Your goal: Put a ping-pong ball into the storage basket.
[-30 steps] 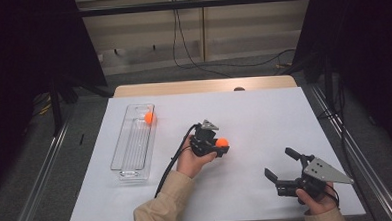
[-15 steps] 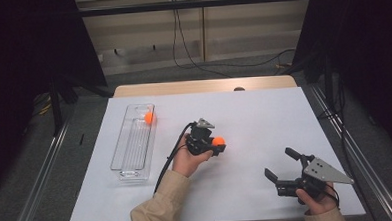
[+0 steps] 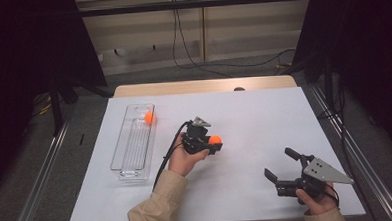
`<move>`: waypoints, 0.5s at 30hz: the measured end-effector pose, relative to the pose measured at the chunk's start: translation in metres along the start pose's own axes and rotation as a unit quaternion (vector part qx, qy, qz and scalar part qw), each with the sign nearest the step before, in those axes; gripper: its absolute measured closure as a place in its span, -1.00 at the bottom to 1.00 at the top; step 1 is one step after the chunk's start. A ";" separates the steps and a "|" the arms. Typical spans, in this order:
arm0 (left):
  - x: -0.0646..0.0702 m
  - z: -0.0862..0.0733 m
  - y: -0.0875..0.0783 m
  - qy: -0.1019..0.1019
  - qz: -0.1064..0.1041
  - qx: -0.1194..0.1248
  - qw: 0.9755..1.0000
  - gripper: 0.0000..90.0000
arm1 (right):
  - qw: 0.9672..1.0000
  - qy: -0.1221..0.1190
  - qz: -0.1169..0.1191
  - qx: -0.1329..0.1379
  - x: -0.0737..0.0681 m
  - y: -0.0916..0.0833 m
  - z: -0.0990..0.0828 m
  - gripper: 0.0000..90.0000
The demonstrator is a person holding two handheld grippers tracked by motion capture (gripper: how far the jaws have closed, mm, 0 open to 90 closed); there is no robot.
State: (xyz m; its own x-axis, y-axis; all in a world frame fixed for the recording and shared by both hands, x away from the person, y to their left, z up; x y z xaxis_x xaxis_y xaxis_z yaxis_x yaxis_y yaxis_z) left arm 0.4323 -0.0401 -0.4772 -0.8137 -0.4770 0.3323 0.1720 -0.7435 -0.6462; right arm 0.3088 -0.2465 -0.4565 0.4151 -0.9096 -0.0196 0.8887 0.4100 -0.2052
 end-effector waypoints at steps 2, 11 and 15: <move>0.000 0.000 -0.001 -0.003 -0.001 0.002 1.000 0.13 | 1.000 -0.001 0.000 0.000 0.000 0.000 0.000 -0.94; -0.003 -0.001 -0.006 -0.007 0.001 0.001 1.000 0.13 | 1.000 0.000 0.000 0.000 0.000 0.000 0.000 -0.94; -0.005 -0.001 -0.008 -0.007 0.003 0.000 1.000 0.13 | 1.000 0.000 0.000 0.000 0.000 0.000 0.000 -0.94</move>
State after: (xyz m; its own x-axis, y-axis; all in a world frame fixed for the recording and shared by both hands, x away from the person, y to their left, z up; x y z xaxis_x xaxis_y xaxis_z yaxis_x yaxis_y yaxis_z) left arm 0.4344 -0.0318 -0.4745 -0.8053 -0.4872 0.3378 0.1763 -0.7408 -0.6482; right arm 0.3087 -0.2462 -0.4565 0.4154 -0.9094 -0.0205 0.8885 0.4104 -0.2054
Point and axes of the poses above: each handheld gripper's, and its own axes: y roughly forward along the jaws, z roughly out of its top, x roughly to its right, the point moved 8 cm from there along y, roughly forward along the jaws, and after that the axes turned 8 degrees about -z, right-handed, at the moved point
